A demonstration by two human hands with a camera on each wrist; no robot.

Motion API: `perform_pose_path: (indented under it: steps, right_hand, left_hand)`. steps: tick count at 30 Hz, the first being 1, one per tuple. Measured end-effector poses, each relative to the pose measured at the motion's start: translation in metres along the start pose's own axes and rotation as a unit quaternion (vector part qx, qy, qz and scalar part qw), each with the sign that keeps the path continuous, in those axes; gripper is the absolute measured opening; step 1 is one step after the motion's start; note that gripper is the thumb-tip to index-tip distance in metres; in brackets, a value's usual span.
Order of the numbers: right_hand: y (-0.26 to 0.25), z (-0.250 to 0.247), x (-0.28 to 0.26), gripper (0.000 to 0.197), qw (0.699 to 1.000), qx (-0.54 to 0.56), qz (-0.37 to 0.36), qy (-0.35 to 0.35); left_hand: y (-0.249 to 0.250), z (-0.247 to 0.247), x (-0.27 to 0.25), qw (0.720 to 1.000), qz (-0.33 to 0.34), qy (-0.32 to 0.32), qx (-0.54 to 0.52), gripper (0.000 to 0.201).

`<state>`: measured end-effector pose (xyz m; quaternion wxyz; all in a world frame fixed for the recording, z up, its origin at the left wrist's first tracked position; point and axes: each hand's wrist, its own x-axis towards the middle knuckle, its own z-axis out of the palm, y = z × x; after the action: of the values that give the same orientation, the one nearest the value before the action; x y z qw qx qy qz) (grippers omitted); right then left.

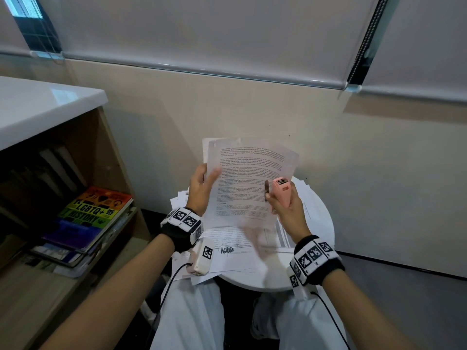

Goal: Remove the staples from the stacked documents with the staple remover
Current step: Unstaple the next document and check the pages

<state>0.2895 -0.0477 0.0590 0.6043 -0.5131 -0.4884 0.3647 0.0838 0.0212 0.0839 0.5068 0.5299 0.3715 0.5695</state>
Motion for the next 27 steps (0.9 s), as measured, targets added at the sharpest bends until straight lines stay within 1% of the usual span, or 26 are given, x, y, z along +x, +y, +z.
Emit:
perform_pose_path:
  steps: [2, 3, 6, 7, 9, 11, 13, 15, 17, 19, 22, 24, 27]
  right_hand:
    - [0.001, 0.001, -0.001, 0.038, 1.000, 0.002, 0.002, -0.004]
    - [0.001, 0.001, -0.001, 0.040, 1.000, 0.006, 0.005, -0.001]
    - [0.002, -0.003, 0.000, 0.050, 1.000, 0.012, 0.015, 0.013]
    - [0.002, -0.005, 0.000, 0.051, 1.000, 0.012, 0.017, 0.012]
    - [-0.001, -0.008, 0.001, 0.050, 1.000, 0.008, 0.022, 0.006]
    - [-0.004, -0.010, 0.000, 0.046, 1.000, 0.004, 0.024, -0.002]
    - [-0.005, -0.011, 0.000, 0.040, 1.000, 0.002, 0.025, -0.007]
    - [-0.003, -0.012, 0.001, 0.034, 0.999, 0.002, 0.033, -0.010]
    - [-0.004, -0.011, 0.001, 0.032, 0.999, 0.001, 0.037, -0.019]
    - [-0.007, -0.009, 0.002, 0.027, 0.999, -0.002, 0.030, -0.025]
    - [-0.014, -0.004, 0.002, 0.029, 1.000, -0.001, 0.007, -0.014]
    - [-0.021, 0.000, 0.002, 0.028, 1.000, 0.009, -0.013, -0.001]
    - [-0.031, 0.009, 0.001, 0.026, 0.998, 0.048, -0.050, 0.009]
  left_hand:
    - [-0.001, 0.002, -0.002, 0.998, 0.019, -0.030, 0.048, 0.026]
    - [-0.002, 0.004, -0.003, 0.998, 0.014, -0.033, 0.053, 0.027]
    - [0.002, 0.004, -0.003, 0.998, -0.049, 0.035, 0.026, 0.027]
    - [0.002, 0.003, -0.004, 0.998, -0.050, 0.042, 0.018, 0.027]
    - [0.001, 0.000, -0.004, 0.998, -0.049, 0.033, 0.020, 0.023]
    - [0.002, 0.000, -0.004, 0.998, -0.051, 0.039, 0.029, 0.015]
    - [0.000, -0.001, -0.002, 0.998, -0.034, 0.022, 0.045, 0.016]
    - [0.002, 0.000, -0.003, 0.998, -0.012, -0.011, 0.068, 0.024]
    - [0.002, -0.001, -0.003, 0.997, 0.011, -0.024, 0.077, 0.029]
    - [0.004, -0.001, -0.004, 0.997, 0.027, -0.015, 0.064, 0.030]
    - [0.009, 0.000, -0.005, 0.995, 0.072, 0.015, 0.063, 0.034]
    - [0.015, 0.002, -0.007, 0.990, 0.119, 0.031, 0.074, 0.041]
    - [0.025, 0.006, -0.005, 0.983, 0.163, 0.056, 0.061, 0.053]
